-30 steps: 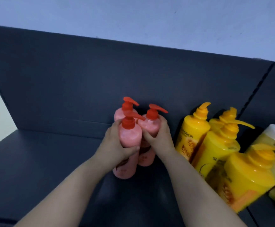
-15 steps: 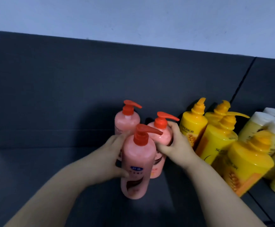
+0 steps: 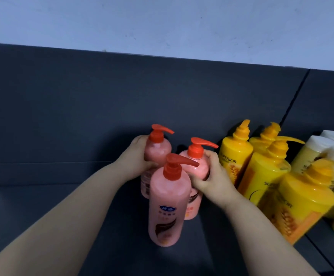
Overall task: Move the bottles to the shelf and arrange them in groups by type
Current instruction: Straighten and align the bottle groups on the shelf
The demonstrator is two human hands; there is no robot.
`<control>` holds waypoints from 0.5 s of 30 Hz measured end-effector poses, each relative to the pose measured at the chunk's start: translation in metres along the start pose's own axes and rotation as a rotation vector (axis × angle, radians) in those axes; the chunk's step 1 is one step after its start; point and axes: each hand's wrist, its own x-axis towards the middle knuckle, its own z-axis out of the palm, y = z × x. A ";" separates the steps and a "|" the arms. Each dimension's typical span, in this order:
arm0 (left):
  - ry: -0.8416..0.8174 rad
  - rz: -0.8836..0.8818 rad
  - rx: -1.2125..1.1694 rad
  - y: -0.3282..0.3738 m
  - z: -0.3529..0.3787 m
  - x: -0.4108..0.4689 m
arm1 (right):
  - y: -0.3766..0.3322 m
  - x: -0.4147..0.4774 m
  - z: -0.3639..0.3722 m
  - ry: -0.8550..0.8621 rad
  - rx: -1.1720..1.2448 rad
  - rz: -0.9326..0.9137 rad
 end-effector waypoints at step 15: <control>0.084 -0.071 0.015 0.018 0.013 -0.010 | 0.001 -0.002 0.001 0.011 0.059 -0.039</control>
